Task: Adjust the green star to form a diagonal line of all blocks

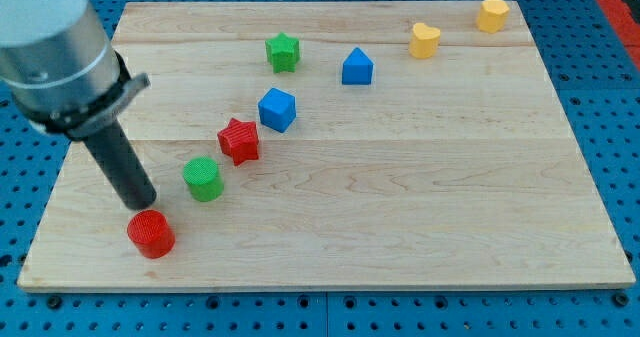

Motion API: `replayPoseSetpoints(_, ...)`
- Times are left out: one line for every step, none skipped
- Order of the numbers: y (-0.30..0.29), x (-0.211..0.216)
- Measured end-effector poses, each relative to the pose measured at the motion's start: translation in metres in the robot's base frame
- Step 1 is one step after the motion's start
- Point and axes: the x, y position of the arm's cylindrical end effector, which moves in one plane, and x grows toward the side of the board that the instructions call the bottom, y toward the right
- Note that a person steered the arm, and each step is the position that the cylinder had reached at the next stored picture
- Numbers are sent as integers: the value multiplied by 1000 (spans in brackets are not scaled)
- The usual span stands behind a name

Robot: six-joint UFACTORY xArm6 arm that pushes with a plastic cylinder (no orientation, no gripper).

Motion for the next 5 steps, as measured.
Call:
replayPoseSetpoints(-2, -47)
replayPoseSetpoints(7, -121)
replayPoseSetpoints(7, -143)
replayPoseSetpoints(7, -157)
replayPoseSetpoints(7, -168)
